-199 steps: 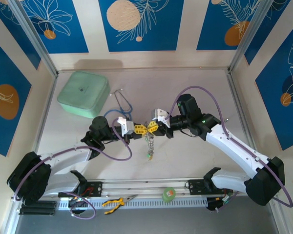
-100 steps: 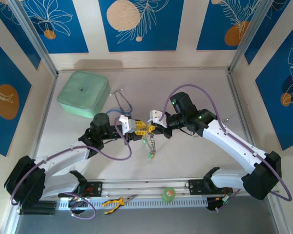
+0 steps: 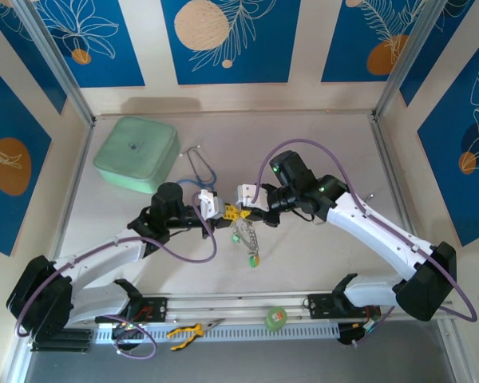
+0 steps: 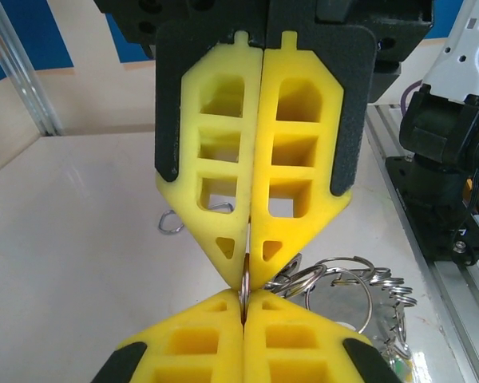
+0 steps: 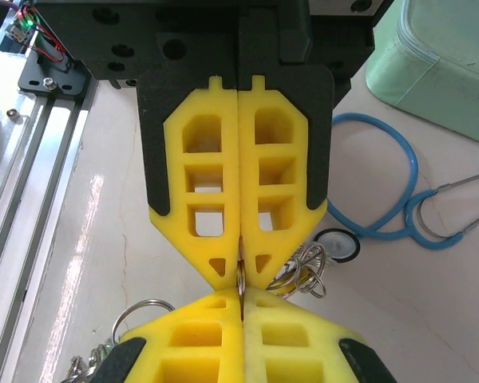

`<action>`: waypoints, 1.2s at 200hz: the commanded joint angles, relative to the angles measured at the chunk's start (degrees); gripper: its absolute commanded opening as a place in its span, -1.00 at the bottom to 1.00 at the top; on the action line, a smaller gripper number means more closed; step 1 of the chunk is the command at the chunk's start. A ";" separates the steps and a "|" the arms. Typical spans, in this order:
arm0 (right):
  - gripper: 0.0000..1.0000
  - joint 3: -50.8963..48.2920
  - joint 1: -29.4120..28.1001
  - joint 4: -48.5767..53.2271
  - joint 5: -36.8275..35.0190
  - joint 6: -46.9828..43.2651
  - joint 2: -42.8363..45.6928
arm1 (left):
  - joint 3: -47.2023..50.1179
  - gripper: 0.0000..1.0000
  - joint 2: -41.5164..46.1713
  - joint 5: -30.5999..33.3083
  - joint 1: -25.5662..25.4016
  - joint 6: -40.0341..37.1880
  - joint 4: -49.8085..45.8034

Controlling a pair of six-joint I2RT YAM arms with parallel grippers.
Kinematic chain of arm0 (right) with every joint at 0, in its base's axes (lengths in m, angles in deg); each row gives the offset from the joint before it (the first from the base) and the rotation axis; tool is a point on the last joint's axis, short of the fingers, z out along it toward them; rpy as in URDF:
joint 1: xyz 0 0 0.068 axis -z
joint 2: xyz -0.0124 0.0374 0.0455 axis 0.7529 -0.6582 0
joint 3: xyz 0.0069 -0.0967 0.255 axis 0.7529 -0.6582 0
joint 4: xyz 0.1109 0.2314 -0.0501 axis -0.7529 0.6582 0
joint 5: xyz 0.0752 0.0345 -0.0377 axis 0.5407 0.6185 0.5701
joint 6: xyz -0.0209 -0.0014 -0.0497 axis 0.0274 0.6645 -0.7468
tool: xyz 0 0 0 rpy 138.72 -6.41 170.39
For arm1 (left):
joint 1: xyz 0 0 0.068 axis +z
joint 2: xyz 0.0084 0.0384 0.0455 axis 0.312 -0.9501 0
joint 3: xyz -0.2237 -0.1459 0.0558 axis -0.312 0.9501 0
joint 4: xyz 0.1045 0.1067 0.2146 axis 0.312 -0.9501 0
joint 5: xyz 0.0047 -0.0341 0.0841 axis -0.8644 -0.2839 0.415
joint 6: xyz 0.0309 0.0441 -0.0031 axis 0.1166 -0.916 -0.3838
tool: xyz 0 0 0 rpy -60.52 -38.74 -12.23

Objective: Put the keys on the keyring

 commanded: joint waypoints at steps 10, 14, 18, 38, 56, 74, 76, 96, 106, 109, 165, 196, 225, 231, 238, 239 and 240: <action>-0.41 -2.02 1.30 -6.02 5.07 2.93 3.87 | -0.06 -1.00 1.96 1.22 -0.30 -0.60 2.35; -0.36 -3.10 2.02 -7.30 5.45 3.83 4.57 | 0.40 -1.00 2.13 1.35 -0.33 -0.38 3.42; -0.32 -4.18 2.88 -8.66 5.79 4.76 5.33 | 0.77 -1.00 2.37 1.48 -0.33 -0.03 4.69; -0.25 -8.89 5.60 -13.01 6.51 8.12 7.59 | 3.67 -1.00 2.81 1.89 -0.30 2.92 12.78; -0.25 -11.56 6.19 -13.92 6.87 9.51 8.08 | 5.12 -1.00 2.62 1.42 -0.28 5.24 18.25; -0.24 -13.30 6.14 -14.56 7.25 10.68 8.17 | 6.11 -1.00 2.12 0.89 -0.33 7.31 22.36; -0.24 -13.47 6.17 -14.65 7.32 10.78 8.22 | 6.19 -1.00 2.09 0.82 -0.33 7.49 22.85; -0.21 -14.47 6.03 -14.16 8.72 10.95 8.31 | 6.51 -1.00 1.48 0.60 -0.33 8.76 24.89; -0.20 -14.71 6.02 -13.63 9.23 10.83 8.27 | 6.51 -1.00 1.31 0.49 -0.33 9.06 25.39; -0.20 -14.68 6.01 -13.53 9.31 10.74 8.27 | 6.49 -1.00 1.25 0.45 -0.26 9.14 25.50; -0.15 -14.71 5.29 -13.06 10.27 10.21 8.01 | 6.51 -1.00 0.77 0.26 -0.31 9.90 26.49; -0.14 -14.41 4.48 -14.04 10.98 10.67 7.83 | 6.42 -1.00 0.81 0.35 -0.30 10.03 26.59; -0.24 -14.23 3.99 -15.27 9.93 10.92 7.65 | 6.43 -1.00 0.64 0.19 -0.33 10.21 26.97; -0.31 -14.23 3.98 -15.45 9.33 10.85 7.57 | 6.43 -1.00 0.59 0.08 -0.33 10.28 27.05; -0.41 -14.23 4.03 -15.54 8.66 10.74 7.63 | 6.43 -1.00 0.61 -0.08 -0.29 10.37 27.12; -0.42 -14.23 4.05 -15.57 8.49 10.70 7.60 | 6.38 -1.00 0.64 -0.08 -0.26 10.38 27.12; -0.44 -14.23 4.02 -15.58 8.40 10.68 7.62 | 6.40 -1.00 0.70 -0.08 -0.30 10.39 27.12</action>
